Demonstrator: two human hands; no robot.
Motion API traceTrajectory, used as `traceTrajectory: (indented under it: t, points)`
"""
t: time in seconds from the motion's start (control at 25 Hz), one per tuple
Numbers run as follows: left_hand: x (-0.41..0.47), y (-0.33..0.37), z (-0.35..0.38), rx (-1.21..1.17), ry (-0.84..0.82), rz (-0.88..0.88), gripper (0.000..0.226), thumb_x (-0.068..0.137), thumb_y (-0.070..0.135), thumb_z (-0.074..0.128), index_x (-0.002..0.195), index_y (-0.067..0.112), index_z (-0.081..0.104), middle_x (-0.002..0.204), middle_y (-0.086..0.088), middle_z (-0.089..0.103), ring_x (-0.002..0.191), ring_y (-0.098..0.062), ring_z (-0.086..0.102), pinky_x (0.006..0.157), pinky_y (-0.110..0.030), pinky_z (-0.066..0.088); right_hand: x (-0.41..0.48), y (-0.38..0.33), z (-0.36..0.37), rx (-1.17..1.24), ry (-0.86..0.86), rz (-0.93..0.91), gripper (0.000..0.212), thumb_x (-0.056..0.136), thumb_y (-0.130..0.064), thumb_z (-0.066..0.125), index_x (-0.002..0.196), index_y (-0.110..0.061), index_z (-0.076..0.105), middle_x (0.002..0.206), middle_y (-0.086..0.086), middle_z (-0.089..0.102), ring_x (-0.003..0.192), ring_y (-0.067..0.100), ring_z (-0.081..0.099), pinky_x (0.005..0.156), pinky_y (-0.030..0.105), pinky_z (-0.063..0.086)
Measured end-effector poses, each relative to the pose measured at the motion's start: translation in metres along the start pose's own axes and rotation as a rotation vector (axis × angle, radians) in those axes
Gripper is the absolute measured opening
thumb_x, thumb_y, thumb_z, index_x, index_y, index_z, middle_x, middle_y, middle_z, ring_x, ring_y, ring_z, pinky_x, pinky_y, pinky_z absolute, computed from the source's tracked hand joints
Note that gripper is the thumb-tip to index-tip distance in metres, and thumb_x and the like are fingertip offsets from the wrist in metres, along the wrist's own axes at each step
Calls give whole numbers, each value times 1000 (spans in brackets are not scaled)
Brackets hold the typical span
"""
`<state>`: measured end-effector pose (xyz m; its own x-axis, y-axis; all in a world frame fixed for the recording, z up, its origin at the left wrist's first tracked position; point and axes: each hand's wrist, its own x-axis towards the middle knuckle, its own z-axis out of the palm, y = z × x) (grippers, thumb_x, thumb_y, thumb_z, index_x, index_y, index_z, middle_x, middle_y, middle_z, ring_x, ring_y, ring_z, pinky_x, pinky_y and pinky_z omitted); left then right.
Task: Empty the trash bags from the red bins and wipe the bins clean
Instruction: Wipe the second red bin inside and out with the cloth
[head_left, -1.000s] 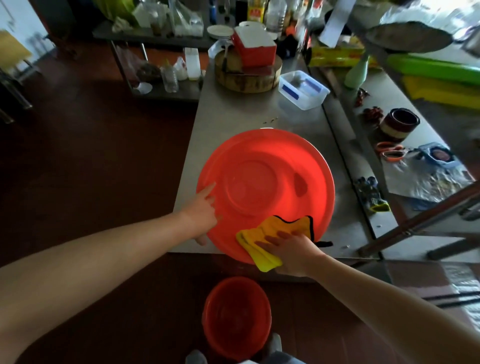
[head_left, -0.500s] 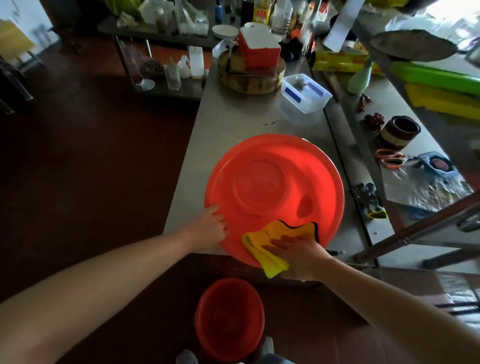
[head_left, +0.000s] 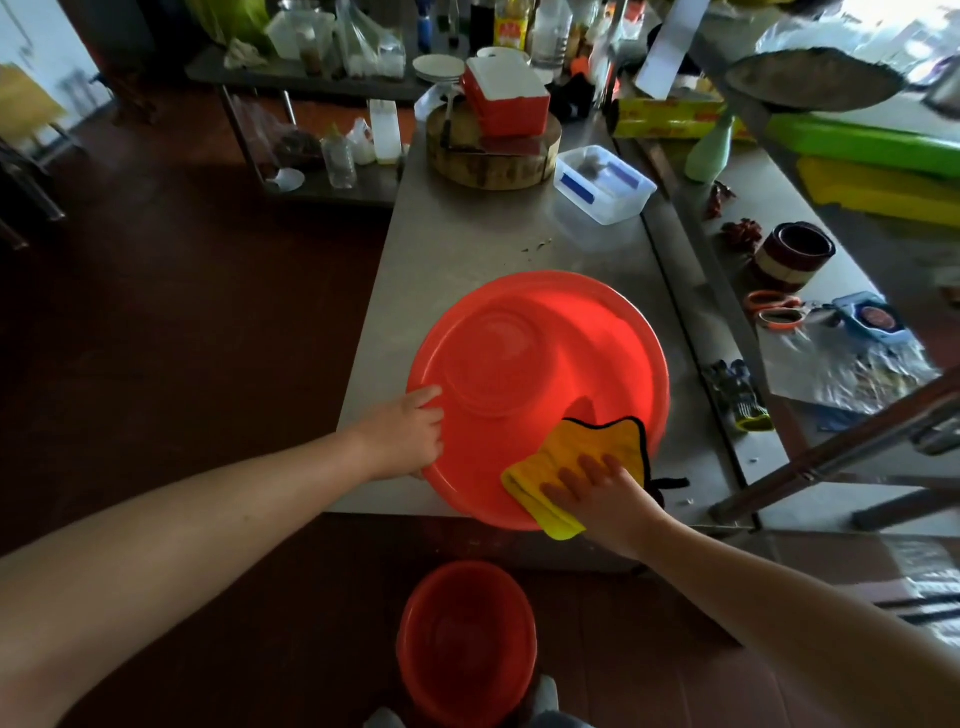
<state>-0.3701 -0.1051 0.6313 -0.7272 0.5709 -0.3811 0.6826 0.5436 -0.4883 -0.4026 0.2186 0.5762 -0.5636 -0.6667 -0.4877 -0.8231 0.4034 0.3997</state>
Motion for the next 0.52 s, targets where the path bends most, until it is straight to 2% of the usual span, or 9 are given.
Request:
traceTrajectory:
  t: [0.08, 0.2, 0.28, 0.36, 0.44, 0.52]
  points:
    - [-1, 2, 1, -37, -29, -42, 46, 98, 50, 52, 126, 15, 63, 125, -4, 66, 126, -28, 51, 122, -55, 10, 2, 0, -5, -26, 73, -19, 79, 49, -38, 88, 125, -35, 67, 110, -4, 72, 96, 28, 69, 80, 44, 57]
    - [2, 19, 7, -74, -109, -130, 46, 97, 43, 57, 132, 12, 61, 130, -11, 64, 128, -34, 51, 121, -60, 11, 6, 7, -2, -36, 216, -60, 79, 46, -40, 90, 121, -34, 69, 103, -5, 72, 89, 24, 70, 78, 41, 58]
    - [10, 35, 12, -134, -158, -195, 45, 99, 37, 54, 137, 14, 56, 134, -15, 60, 129, -36, 50, 119, -58, 17, 9, 8, -5, -26, 194, -72, 83, 53, -44, 89, 131, -33, 62, 113, -3, 70, 99, 27, 69, 86, 45, 56]
    - [17, 46, 13, -191, -136, -220, 35, 102, 25, 46, 133, 14, 58, 130, -15, 64, 124, -37, 55, 116, -53, 25, 19, 8, -9, 89, 87, -99, 85, 72, -47, 79, 147, -34, 43, 134, 0, 60, 119, 31, 59, 100, 49, 47]
    - [22, 54, 12, -177, -14, -188, 27, 99, 20, 46, 115, 15, 67, 113, -11, 72, 107, -33, 65, 109, -49, 37, 32, 4, -11, 285, -25, -63, 82, 86, -61, 61, 155, -38, 24, 150, 1, 46, 134, 32, 45, 107, 50, 37]
    - [25, 60, 9, -125, 37, -148, 24, 89, 41, 62, 89, 20, 74, 84, -3, 76, 78, -25, 71, 92, -39, 51, 48, -5, -15, 437, -144, 24, 88, 84, -84, 36, 158, -41, 11, 162, -1, 28, 147, 31, 28, 112, 54, 26]
